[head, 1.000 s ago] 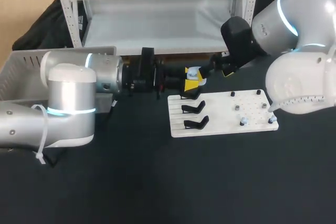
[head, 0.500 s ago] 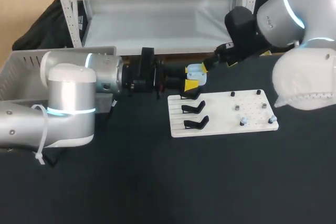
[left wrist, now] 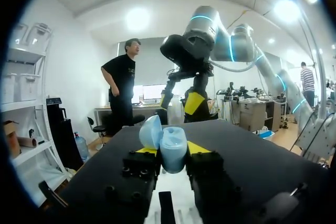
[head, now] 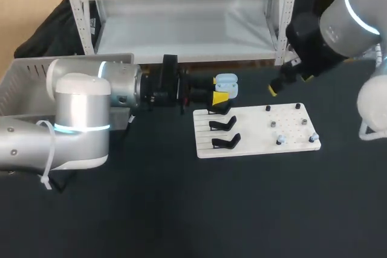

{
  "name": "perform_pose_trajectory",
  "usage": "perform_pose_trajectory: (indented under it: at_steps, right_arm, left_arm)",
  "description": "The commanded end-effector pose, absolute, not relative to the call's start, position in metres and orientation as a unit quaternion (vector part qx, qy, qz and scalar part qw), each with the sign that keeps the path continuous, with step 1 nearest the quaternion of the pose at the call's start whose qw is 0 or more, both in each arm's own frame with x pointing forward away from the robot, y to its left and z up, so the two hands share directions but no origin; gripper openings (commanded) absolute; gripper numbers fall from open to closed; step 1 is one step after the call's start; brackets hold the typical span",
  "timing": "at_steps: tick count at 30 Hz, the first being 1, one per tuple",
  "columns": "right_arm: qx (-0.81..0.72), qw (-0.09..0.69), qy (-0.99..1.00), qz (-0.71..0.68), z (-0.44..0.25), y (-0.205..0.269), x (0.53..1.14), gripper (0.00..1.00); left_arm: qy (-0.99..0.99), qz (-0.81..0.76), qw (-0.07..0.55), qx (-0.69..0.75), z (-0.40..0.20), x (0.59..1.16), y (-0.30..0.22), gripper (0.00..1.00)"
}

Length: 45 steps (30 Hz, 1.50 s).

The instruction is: Pick up each earbud case from the left stands, insert the matching earbuds, close the lid, and place the case in the box.

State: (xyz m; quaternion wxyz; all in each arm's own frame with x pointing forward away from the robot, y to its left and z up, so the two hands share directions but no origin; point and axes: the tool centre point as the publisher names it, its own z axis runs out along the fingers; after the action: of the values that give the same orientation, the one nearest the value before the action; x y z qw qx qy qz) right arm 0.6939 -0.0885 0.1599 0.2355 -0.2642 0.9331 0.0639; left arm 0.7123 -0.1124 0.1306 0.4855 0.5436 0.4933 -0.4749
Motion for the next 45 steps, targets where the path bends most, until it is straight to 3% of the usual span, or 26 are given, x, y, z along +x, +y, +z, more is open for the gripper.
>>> perform_pose_trajectory:
  at_steps: [1,10,17,20,30,45]
  right_arm:
    - [-0.242,0.231,0.942,-0.007,0.159,-0.099,0.679,1.00]
    - [-0.207,0.166,0.964,-0.008,0.121,-0.124,0.663,0.99]
    - [-0.191,0.148,0.970,-0.002,0.100,-0.136,0.656,0.71]
    - [-0.189,0.144,0.971,-0.002,0.095,-0.137,0.653,0.64]
    - [-0.202,0.123,0.972,-0.004,0.072,-0.141,0.644,0.63]
    - [-0.196,0.107,0.975,-0.011,0.046,-0.158,0.645,0.51]
  left_arm:
    - [0.494,-0.473,0.488,0.542,0.130,0.711,-0.113,0.00]
    - [0.494,-0.473,0.488,0.542,0.130,0.711,-0.113,0.00]
    - [0.494,-0.473,0.488,0.542,0.130,0.711,-0.113,0.00]
    - [0.494,-0.473,0.488,0.542,0.130,0.711,-0.113,0.00]
    - [0.494,-0.473,0.488,0.542,0.130,0.711,-0.113,0.00]
    - [0.494,-0.473,0.488,0.542,0.130,0.711,-0.113,0.00]
